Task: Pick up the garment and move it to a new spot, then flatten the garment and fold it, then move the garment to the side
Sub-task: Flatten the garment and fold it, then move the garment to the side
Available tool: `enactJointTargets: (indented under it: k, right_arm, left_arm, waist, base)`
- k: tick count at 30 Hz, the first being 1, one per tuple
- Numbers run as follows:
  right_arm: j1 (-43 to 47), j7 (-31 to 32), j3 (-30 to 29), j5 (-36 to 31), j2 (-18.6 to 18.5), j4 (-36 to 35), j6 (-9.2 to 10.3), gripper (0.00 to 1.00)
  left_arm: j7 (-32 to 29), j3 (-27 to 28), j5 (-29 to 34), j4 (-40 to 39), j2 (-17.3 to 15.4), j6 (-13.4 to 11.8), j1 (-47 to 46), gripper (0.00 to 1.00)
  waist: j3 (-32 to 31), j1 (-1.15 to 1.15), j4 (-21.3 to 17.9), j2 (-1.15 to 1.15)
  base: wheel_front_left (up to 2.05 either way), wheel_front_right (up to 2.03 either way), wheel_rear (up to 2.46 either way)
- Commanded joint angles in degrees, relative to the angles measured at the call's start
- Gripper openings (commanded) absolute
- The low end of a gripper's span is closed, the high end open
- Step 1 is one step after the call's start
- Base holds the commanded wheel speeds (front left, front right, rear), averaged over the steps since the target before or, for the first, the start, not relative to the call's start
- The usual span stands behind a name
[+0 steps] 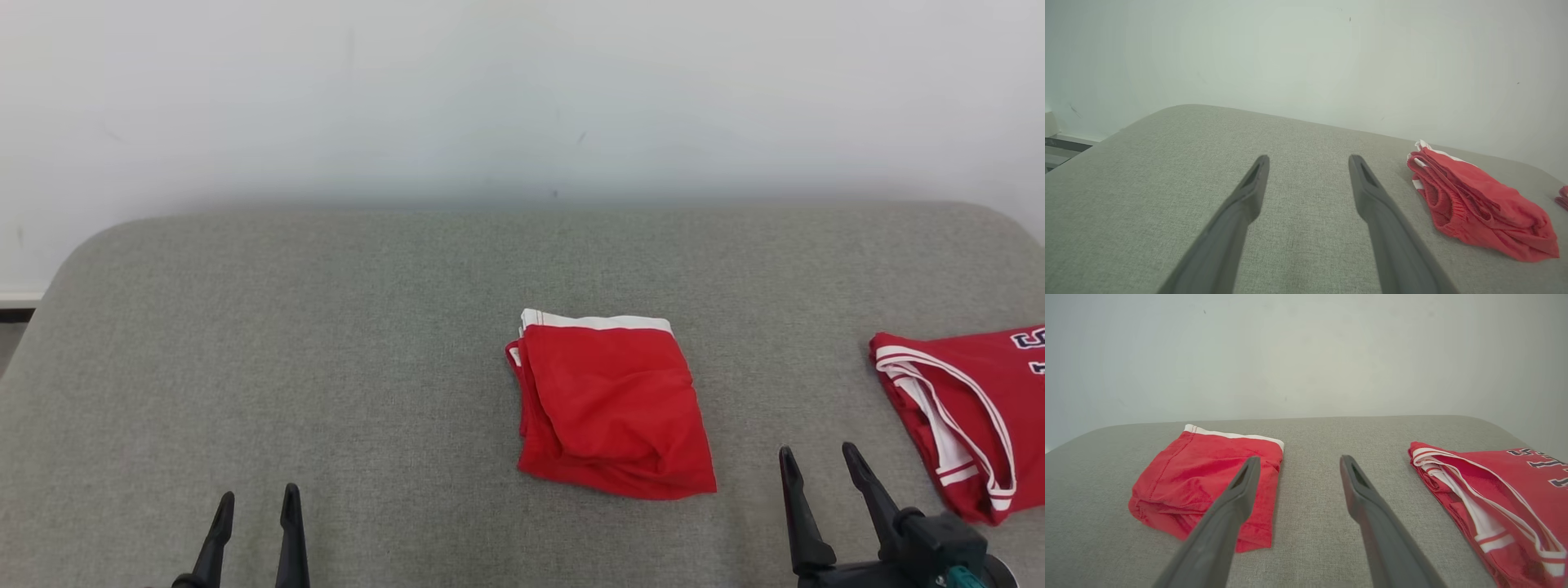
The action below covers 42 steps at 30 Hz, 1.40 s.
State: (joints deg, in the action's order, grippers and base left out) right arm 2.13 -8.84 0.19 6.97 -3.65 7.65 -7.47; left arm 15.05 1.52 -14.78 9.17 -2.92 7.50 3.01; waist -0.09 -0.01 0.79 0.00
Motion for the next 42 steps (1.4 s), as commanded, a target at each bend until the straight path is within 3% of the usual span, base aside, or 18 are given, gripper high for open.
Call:
enactJointTargets:
  k: [1, 15, 42]
  right_arm:
    - [0.5, -0.4, -0.2, 0.2, -0.1, 0.3, 0.01, 1.0]
    - [1.6, -2.1, -1.4, 0.3, -0.5, 4.1, 0.01, 1.0]
    - [1.6, -1.0, -1.5, 1.1, 0.6, 4.2, 0.01, 1.0]
  left_arm:
    - [0.1, 0.2, 0.4, 0.3, 0.1, -0.1, 0.2, 1.0]
    - [0.1, -1.6, 2.3, 3.9, -1.1, -0.1, -1.2, 1.0]
    - [0.1, -2.9, 1.7, 5.8, -1.0, -0.1, -0.8, 1.0]
  waist:
    - [-0.5, 0.01, -0.4, 0.0]
    - [-2.4, 0.01, -1.4, 0.0]
    - [-1.8, 0.01, -1.4, 0.0]
  base:
    - [0.0, 0.0, 0.0]
    - [0.0, 0.0, 0.0]
    - [0.0, 0.0, 0.0]
